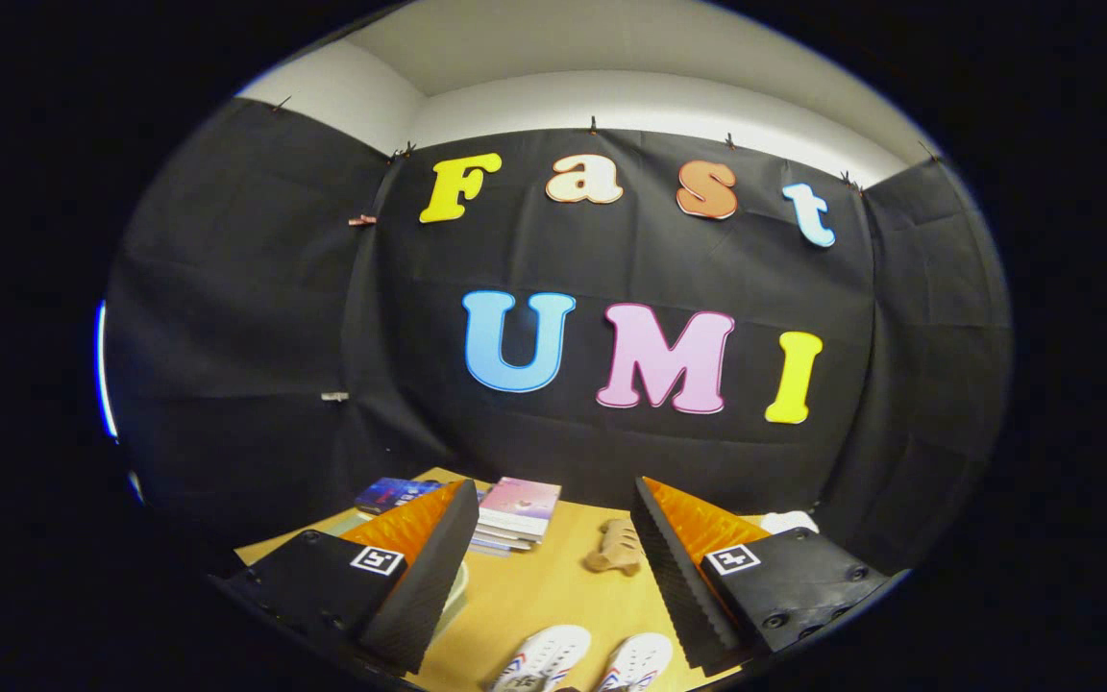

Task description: Open the storage box then place both shoes into the box .Put the left shoe in first, then the right shoe, with the right side of both shoes facing outward in a uniform manner.

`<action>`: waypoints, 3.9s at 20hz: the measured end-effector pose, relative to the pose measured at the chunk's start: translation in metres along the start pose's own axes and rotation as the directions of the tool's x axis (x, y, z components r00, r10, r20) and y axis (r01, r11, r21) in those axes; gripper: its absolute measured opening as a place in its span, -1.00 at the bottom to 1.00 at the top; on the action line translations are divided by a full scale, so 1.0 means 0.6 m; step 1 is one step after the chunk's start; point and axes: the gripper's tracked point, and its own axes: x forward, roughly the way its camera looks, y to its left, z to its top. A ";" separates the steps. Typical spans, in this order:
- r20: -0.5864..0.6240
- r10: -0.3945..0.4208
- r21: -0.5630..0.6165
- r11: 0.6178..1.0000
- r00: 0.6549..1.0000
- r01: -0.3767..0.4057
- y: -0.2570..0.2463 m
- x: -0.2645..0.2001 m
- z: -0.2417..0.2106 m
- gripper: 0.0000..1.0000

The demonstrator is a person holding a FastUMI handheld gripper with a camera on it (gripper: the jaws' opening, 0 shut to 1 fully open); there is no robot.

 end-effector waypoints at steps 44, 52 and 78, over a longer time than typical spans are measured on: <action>-0.104 0.904 0.992 0.062 0.414 0.112 0.235 0.050 -0.472 -0.17; -0.020 0.902 0.999 0.035 0.431 -0.029 0.241 0.048 -0.360 -0.81; -0.159 0.941 0.911 0.257 0.299 -0.323 0.600 0.101 -0.206 0.95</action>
